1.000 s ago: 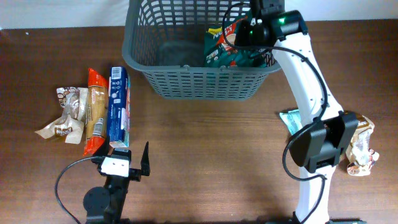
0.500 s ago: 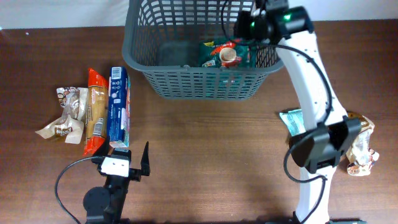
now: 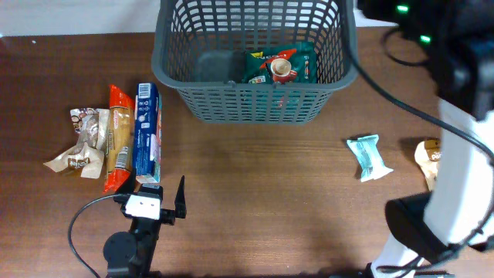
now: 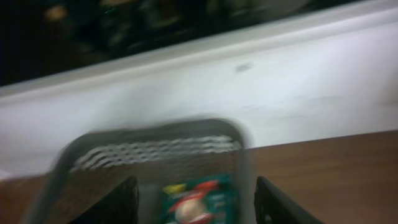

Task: Pack container
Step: 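Drop the Nescafe bag into the basket and withdraw the right gripper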

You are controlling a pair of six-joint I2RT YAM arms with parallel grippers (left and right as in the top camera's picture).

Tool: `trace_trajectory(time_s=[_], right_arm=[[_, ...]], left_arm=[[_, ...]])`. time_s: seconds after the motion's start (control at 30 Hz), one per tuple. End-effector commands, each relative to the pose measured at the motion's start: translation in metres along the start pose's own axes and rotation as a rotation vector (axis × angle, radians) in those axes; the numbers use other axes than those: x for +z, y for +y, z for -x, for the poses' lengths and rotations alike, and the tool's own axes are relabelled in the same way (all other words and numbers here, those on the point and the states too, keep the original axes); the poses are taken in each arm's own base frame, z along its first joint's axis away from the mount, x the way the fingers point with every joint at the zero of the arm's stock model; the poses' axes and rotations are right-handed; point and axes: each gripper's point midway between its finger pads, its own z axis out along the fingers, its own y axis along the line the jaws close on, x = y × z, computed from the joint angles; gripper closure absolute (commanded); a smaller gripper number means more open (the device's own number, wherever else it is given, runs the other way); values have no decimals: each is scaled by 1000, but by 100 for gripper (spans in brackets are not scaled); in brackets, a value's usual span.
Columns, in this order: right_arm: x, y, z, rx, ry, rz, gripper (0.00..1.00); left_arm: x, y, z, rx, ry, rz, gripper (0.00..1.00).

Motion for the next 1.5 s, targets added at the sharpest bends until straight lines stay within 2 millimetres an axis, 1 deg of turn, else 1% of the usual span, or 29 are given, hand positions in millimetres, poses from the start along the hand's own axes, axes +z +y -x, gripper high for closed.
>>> trace_trajectory(time_s=[0.0,0.07,0.1,0.13,0.17,0.2,0.23,0.27,0.3,0.33,0.37,0.4,0.43,0.47,0.53,0.6,0.67,0.73,0.8,0.9,1.0,1.13,1.23,1.33,1.47], right_arm=[[-7,-70,10,-24,-33,-269,44],[-13,-104,9,-45,-18,-365,43],[-13,-126,5,-53,3,-417,43],[-12,-152,-4,-63,38,-474,40],[-11,-168,-10,-65,62,-507,40],[-8,-188,-20,-62,95,-547,39],[-4,-212,-37,-46,140,-594,40],[0,-231,-52,-29,179,-627,40],[6,-257,-77,-8,239,-666,40],[10,-271,-96,-10,292,-676,40],[17,-288,-123,-27,373,-675,40],[20,-300,-145,-40,438,-674,40],[23,-313,-171,-49,511,-674,39],[23,-326,-200,-54,589,-677,39],[18,-344,-249,-81,735,-668,35],[11,-356,-288,-115,856,-643,31],[7,-362,-315,-123,919,-613,25],[3,-365,-336,-151,974,-568,22],[-2,-370,-350,-205,1020,-543,20],[-4,-374,-363,-250,1056,-511,19],[-6,-373,-384,-295,1117,-458,18],[-5,-376,-406,-293,1164,-453,18],[-7,-388,-412,-315,1203,-508,17],[-5,-390,-419,-311,1219,-503,16],[-2,-391,-433,-297,1253,-485,17]], left_arm=[[0,-2,0,-5,-5,-7,1],[0,-2,0,-4,-5,-7,1],[0,-2,0,-5,-5,-7,1],[0,-2,0,-5,-5,-7,1],[0,-2,0,-4,-5,-7,1],[0,-2,0,-5,-5,-7,1],[0,-2,0,-5,-5,-7,1],[0,-2,0,-5,-5,-7,1],[0,-2,0,-5,-5,-7,1],[0,-2,0,-5,-5,-7,1],[0,-2,0,-5,-5,-7,1],[0,-2,0,-5,-5,-7,1],[0,-2,0,-4,-5,-7,1],[0,-2,0,-5,-5,-7,1],[0,-2,0,-5,-5,-7,1],[0,-2,0,-5,-5,-7,1],[0,-2,0,-5,-5,-7,1],[0,-2,0,-5,-5,-7,1],[0,-2,0,-5,-5,-7,1],[0,-2,0,-5,-5,-7,1],[0,-2,0,-5,-5,-7,1],[0,-2,0,-5,-5,-7,1],[0,-2,0,-5,-5,-7,1],[0,-2,0,-5,-5,-7,1],[0,-2,0,-5,-5,-7,1]])
